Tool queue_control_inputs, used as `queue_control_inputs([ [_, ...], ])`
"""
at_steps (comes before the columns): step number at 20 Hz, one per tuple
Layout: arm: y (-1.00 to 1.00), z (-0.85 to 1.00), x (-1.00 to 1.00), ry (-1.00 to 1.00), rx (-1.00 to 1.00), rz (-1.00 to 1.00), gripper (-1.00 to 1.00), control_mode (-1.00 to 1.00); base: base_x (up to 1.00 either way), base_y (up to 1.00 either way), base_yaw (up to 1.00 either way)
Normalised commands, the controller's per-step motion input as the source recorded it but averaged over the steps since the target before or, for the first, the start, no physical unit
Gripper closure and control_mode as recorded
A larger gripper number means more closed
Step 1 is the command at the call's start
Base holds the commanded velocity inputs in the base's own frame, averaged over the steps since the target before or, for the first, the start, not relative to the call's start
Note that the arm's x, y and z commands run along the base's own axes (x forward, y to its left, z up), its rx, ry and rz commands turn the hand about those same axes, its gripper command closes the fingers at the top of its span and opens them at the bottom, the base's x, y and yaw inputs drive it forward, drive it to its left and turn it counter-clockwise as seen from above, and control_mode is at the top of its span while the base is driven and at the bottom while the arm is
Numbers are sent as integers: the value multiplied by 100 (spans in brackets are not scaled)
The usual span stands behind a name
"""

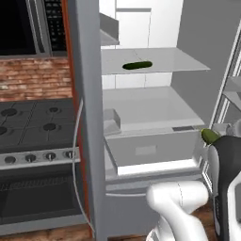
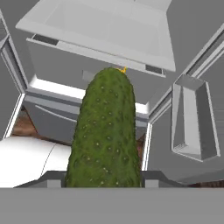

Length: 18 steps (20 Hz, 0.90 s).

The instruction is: Place one cucumber and one fish in each tupperware on the nearby counter, to pack two identical lunches.

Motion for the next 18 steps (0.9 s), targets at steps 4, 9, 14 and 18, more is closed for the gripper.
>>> queue_control_inputs([
  [4, 0, 0, 0, 0, 0, 0, 100, 100, -100, -36, 14],
  [9, 0, 0, 0, 0, 0, 0, 100, 100, -90, 11, 9],
  [14, 0, 0, 0, 0, 0, 0, 100, 100, -63, 75, 3],
  [18, 0, 0, 0, 0, 0, 0, 100, 100, -32, 99, 0],
])
